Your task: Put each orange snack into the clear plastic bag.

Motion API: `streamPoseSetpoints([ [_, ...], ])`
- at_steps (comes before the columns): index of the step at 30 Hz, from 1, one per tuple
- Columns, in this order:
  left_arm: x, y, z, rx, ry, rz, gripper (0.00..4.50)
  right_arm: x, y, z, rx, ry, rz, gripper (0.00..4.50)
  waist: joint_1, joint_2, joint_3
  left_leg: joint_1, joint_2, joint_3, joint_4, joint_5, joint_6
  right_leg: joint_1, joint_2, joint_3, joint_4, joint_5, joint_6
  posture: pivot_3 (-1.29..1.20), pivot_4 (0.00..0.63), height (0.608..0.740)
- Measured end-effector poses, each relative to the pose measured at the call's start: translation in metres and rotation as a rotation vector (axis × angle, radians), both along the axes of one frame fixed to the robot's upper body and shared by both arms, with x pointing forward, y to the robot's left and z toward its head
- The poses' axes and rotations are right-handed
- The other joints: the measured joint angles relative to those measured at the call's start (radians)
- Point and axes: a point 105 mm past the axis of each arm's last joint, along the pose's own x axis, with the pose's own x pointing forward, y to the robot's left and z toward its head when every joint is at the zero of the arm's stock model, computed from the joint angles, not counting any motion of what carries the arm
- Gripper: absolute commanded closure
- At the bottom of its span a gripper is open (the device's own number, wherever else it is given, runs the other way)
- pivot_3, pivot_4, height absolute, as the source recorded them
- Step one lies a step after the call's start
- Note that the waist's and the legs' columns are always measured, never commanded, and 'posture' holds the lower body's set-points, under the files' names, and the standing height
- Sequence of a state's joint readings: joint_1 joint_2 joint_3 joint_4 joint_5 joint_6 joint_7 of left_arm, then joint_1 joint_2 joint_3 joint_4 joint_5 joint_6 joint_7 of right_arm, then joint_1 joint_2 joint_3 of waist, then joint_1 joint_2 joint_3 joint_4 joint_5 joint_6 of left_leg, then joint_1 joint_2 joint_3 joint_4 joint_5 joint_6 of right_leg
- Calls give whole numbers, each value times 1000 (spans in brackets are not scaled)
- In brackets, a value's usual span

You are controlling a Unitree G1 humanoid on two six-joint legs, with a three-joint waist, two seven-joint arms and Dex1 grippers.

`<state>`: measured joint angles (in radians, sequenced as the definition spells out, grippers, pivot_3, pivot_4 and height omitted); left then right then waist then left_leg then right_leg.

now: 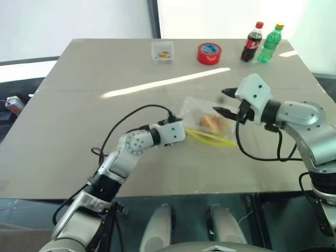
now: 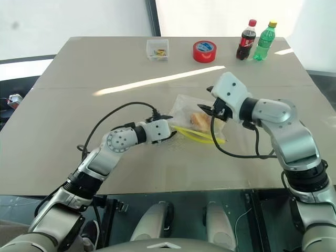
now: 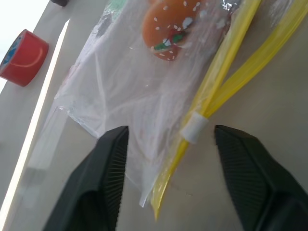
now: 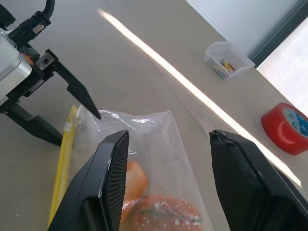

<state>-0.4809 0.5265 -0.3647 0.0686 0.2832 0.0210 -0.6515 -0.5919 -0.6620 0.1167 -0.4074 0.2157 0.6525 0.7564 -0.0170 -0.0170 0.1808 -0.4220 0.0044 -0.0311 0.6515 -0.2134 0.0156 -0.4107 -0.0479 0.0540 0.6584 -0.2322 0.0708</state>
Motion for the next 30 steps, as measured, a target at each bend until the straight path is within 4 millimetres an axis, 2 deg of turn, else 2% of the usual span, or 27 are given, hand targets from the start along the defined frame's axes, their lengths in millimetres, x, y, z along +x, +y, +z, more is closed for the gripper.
streamPoseSetpoints([
  [3, 2, 3, -1, 6, -7, 11, 4463, -2, 1, 0, 2, 4, 5, 1808, 1, 0, 0, 0, 0, 0, 0, 0, 0, 0, 0, 0, 0, 0, 0, 0, 150, 740],
  [7, 4, 3, 1, -19, -4, 25, 4487, -6, 2, -5, 3, 25, 10, 1808, 2, 0, 0, 0, 0, 0, 0, 0, 0, 0, 0, 0, 0, 0, 0, 0, 150, 740],
  [10, -2, 0, -1, -90, 65, 31, 4487, -16, 4, -13, -19, 38, 25, 1808, 3, 0, 0, -1, 0, -1, 0, 0, 0, 0, 0, 0, 0, 0, 0, 0, 150, 740],
  [17, -22, -13, 12, -129, 130, -2, 4487, -33, 8, -52, -154, 54, 32, 1808, 2, 0, 0, -1, 0, -1, 0, 0, 0, 0, 0, -1, -1, 0, 0, 0, 150, 740],
  [20, -28, -16, 20, -145, 148, 0, 4487, -39, 19, -68, -208, 37, 65, 1808, -2, 0, 0, -1, 0, 0, 0, 0, 0, -1, 0, 0, 0, 0, 0, 0, 150, 740],
  [25, -34, -21, 28, -147, 144, -3, 4487, -33, 28, -62, -281, -152, 62, 1808, 0, 0, 0, 0, 0, 0, 1, 0, 0, 0, 0, 0, -1, 0, 0, 0, 150, 740],
  [30, -35, -20, 27, -134, 154, 3, 4487, -26, 26, -60, -336, -251, 57, 1808, 2, 0, 0, -1, 0, 0, 1, 0, 0, 0, 0, 0, -1, 0, 0, 0, 150, 740],
])
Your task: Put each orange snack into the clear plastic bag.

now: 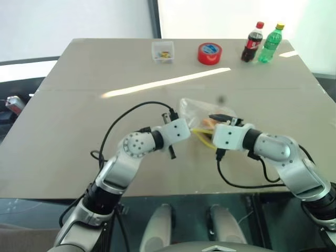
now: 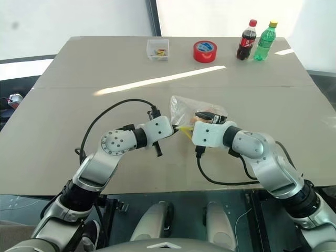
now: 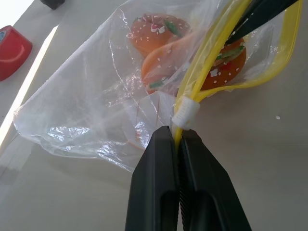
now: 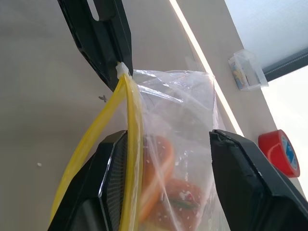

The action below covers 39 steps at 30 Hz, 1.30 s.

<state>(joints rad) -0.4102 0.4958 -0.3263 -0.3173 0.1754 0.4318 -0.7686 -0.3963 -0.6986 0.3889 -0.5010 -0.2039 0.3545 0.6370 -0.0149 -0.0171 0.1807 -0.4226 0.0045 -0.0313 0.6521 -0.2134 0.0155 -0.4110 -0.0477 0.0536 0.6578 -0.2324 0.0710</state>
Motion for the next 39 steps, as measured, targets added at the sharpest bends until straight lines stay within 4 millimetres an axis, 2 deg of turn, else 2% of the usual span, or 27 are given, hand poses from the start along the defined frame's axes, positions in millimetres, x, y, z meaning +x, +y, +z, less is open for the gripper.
streamPoseSetpoints([
  [5, 2, 2, 1, 19, -14, 8, 4487, -1, 5, 0, -10, -26, 37, 1808, 0, 0, 0, 0, 0, 0, 0, 0, 0, 0, 0, 0, 0, 0, 0, 0, 150, 740],
  [13, 2, 4, 8, 95, -82, -13, 4487, -11, 24, -4, 9, 3, 136, 1808, 0, 0, 0, 0, 0, 0, 0, 0, 0, 0, 0, 0, 0, 0, 0, 0, 150, 740],
  [19, -3, 2, 13, 153, -143, -57, 4487, -2, 32, 0, -25, -69, 160, 1808, -1, 0, 0, 0, 0, 0, 0, 0, 0, 0, 0, 0, 0, 0, 0, 0, 150, 740],
  [30, -6, 1, 13, 216, -208, -99, 4487, -1, 39, -6, -30, -74, 199, 1808, 0, 0, 0, 0, 0, 0, 0, 0, 0, 0, 0, 0, 0, 0, 0, 0, 150, 740],
  [33, -6, 0, 14, 221, -220, -105, 4500, -3, 41, -6, -30, -73, 208, 2666, 0, 0, 0, 0, 0, 0, 0, 0, 0, 0, 0, 0, 0, 0, 0, 0, 150, 740],
  [36, -6, 1, 14, 225, -224, -101, 4500, -3, 41, -7, -37, -71, 210, 4114, 0, 0, 0, 0, 0, 0, 0, 0, 0, 0, 0, 0, 0, 0, 0, 0, 150, 740],
  [37, -6, 1, 15, 223, -228, -101, 4500, -3, 41, -8, -39, -69, 211, 4465, 0, 0, 0, 0, 0, 0, 0, 0, 0, 0, 0, 0, 0, 0, 0, 0, 150, 740],
  [39, -5, 1, 15, 223, -229, -102, 4500, -3, 41, -9, -41, -68, 210, 4465, 0, 0, 0, 0, 0, 0, 0, 0, 0, 0, 0, 0, 1, 0, 0, 0, 150, 740],
])
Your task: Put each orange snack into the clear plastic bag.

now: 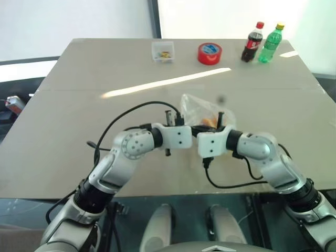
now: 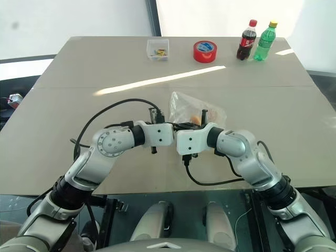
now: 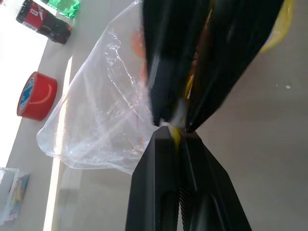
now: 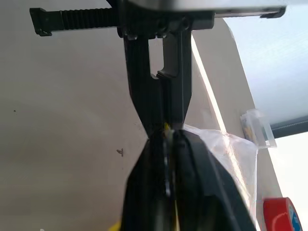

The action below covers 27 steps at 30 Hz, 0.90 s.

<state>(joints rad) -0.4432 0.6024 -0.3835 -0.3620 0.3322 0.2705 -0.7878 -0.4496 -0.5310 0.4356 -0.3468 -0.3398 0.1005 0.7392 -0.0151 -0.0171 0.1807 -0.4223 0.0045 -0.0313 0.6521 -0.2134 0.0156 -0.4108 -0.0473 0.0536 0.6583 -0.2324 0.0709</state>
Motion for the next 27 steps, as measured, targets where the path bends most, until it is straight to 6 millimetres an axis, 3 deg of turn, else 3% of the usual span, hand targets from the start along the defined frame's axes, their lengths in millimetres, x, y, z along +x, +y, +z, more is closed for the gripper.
streamPoseSetpoints([
  [27, 1, -1, -5, -34, 19, 44, 4500, -4, -14, -9, 17, 47, -102, 4465, 0, 0, 0, 0, 0, 0, 0, 0, 0, 0, 0, 0, 0, 0, 0, 0, 150, 740],
])
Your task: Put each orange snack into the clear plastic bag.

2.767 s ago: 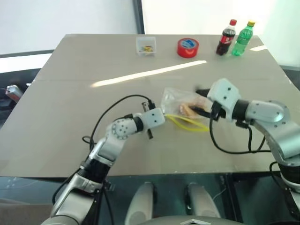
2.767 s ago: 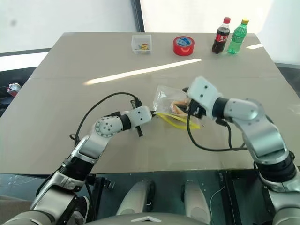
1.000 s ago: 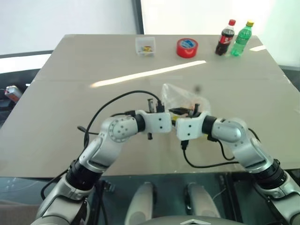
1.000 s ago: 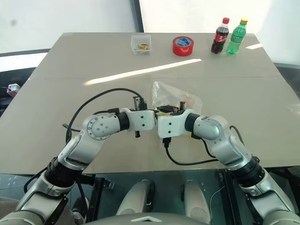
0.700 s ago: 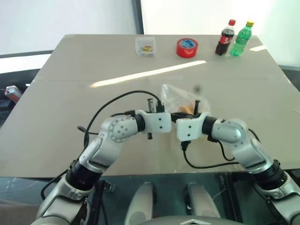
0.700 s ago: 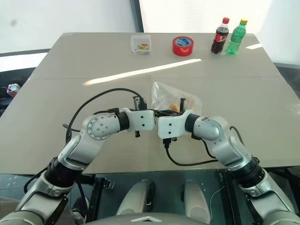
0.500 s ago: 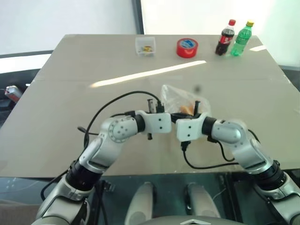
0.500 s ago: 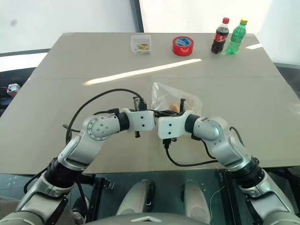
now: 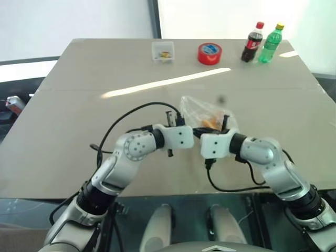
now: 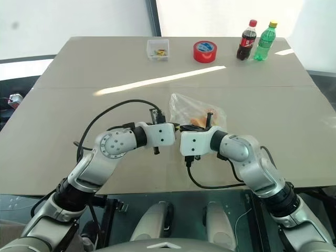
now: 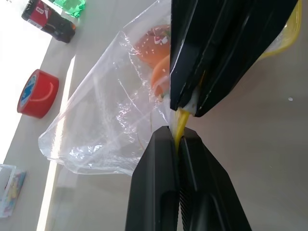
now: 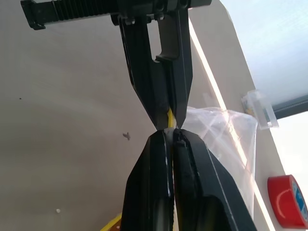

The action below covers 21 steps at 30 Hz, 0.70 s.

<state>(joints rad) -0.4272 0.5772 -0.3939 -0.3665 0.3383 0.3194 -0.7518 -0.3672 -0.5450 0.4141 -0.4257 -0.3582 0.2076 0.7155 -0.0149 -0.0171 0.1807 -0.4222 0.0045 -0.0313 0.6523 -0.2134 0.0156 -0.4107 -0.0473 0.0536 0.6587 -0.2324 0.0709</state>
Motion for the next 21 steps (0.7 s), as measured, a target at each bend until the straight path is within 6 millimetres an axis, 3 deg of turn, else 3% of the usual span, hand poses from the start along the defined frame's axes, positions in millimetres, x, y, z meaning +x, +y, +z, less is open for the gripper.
streamPoseSetpoints([
  [21, 11, 25, -11, 48, 51, 176, 4500, 1, -13, -10, -21, 59, -83, 4465, -1, 0, 0, 0, 0, 0, 0, 0, 0, 0, 0, 0, 0, 0, 0, 0, 150, 740],
])
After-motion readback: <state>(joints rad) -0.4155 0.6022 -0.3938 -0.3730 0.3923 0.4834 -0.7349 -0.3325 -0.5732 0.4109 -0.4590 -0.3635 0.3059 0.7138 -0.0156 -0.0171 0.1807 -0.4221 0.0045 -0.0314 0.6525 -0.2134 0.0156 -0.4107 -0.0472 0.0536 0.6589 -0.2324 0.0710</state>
